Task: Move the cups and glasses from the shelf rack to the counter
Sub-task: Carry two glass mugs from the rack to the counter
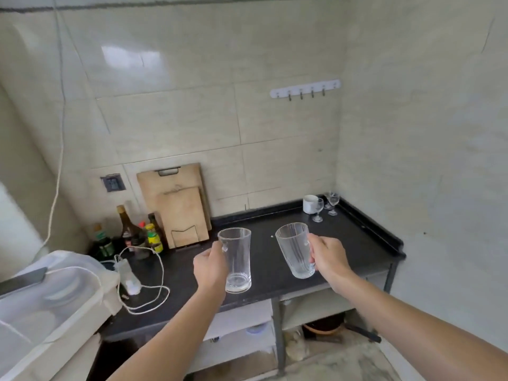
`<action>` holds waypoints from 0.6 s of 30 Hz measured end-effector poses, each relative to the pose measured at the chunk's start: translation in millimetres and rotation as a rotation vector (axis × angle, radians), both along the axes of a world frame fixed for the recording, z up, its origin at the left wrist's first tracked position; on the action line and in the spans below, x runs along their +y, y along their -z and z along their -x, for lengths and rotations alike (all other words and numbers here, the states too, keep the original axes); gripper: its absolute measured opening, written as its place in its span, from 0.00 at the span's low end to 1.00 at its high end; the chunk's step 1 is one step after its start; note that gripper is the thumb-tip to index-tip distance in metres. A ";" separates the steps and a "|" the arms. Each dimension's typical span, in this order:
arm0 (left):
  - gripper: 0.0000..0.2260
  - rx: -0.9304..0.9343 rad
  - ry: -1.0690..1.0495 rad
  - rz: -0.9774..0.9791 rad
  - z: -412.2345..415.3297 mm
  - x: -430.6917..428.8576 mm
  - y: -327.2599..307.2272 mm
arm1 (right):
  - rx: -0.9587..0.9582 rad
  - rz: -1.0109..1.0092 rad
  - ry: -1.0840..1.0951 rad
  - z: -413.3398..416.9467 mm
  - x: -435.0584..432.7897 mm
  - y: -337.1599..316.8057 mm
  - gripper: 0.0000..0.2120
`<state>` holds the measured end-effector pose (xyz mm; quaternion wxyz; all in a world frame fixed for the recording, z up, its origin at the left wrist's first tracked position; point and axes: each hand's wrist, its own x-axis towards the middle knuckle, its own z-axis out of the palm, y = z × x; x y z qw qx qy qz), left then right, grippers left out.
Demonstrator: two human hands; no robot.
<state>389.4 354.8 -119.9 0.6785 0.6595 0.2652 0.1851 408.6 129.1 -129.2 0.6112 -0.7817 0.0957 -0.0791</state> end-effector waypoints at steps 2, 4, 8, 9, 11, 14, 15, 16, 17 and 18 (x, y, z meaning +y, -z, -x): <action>0.14 0.032 0.032 0.009 -38.6 -24.8 10.0 | 0.025 0.002 0.016 -36.1 -23.4 10.0 0.19; 0.14 0.071 0.055 -0.007 -76.4 -47.5 16.5 | 0.056 0.009 0.030 -72.3 -44.1 17.2 0.18; 0.15 0.100 0.120 -0.047 -139.5 -82.7 26.5 | 0.108 0.021 0.049 -139.7 -78.3 26.1 0.18; 0.14 0.110 0.127 -0.053 -152.8 -89.3 30.1 | 0.119 0.020 0.054 -155.2 -85.1 28.6 0.18; 0.11 0.137 0.144 -0.057 -177.8 -98.9 38.0 | 0.140 0.026 0.062 -183.6 -94.9 35.3 0.18; 0.12 0.167 0.186 -0.067 -219.4 -105.5 53.3 | 0.175 0.052 0.053 -226.3 -101.5 47.6 0.18; 0.14 0.176 0.194 -0.066 -233.9 -106.3 59.5 | 0.191 0.060 0.050 -240.7 -101.7 51.8 0.17; 0.15 0.186 0.204 -0.066 -248.8 -106.8 66.0 | 0.209 0.062 0.047 -255.1 -101.4 56.8 0.17; 0.15 0.195 0.219 -0.068 -264.1 -106.8 72.4 | 0.226 0.059 0.042 -269.7 -100.7 62.3 0.17; 0.15 0.203 0.233 -0.071 -280.1 -106.9 78.9 | 0.241 0.058 0.035 -284.4 -99.8 67.8 0.17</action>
